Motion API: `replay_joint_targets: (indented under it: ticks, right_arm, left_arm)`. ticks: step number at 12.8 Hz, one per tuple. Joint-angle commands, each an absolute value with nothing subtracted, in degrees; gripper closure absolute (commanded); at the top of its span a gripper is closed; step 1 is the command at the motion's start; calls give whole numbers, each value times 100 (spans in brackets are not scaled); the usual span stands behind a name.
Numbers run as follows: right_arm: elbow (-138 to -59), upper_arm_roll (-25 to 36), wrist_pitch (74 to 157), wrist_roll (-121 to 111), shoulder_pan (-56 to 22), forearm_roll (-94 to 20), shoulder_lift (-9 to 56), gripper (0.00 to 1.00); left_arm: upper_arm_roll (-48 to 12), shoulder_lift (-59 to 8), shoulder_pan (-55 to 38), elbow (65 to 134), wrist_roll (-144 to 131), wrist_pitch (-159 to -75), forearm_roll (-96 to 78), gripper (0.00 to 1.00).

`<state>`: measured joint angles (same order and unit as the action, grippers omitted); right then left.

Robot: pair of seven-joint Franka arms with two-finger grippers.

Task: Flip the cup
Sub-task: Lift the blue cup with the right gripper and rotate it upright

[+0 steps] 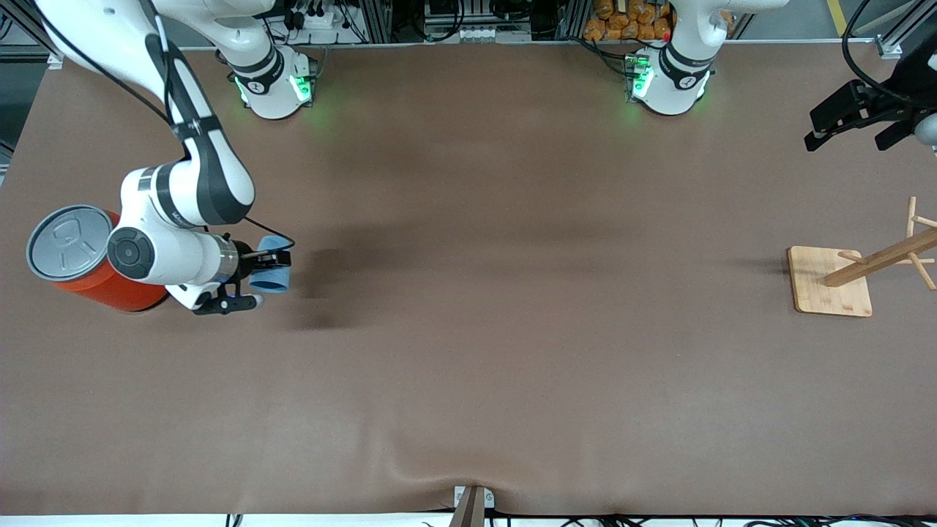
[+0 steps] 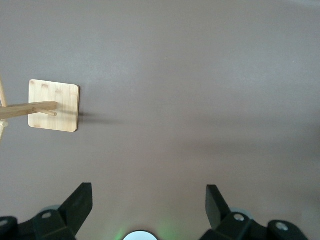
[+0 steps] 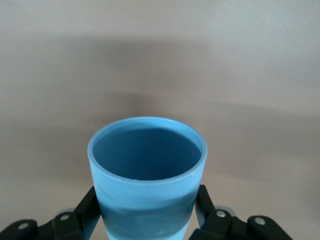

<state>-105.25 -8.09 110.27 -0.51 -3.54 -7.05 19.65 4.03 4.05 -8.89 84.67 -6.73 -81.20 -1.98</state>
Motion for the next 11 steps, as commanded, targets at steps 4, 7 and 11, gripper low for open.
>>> replay_joint_targets:
  ticks: [4, 7, 11]
  right_arm:
    - [-8565, -2205, 11012, -886, -902, -21, 2976, 100]
    - [-7876, -2259, 11414, -1169, -2115, 1209, 3733, 100]
    - [-7857, -2241, 12234, -1380, -3021, 2583, 4384, 100]
  left_arm:
    - [404, 466, -853, 8437, -624, -8033, -229, 0]
    - [413, 440, -852, 8438, -624, -8042, -229, 0]
    - [413, 431, -852, 8455, -624, -8042, -220, 0]
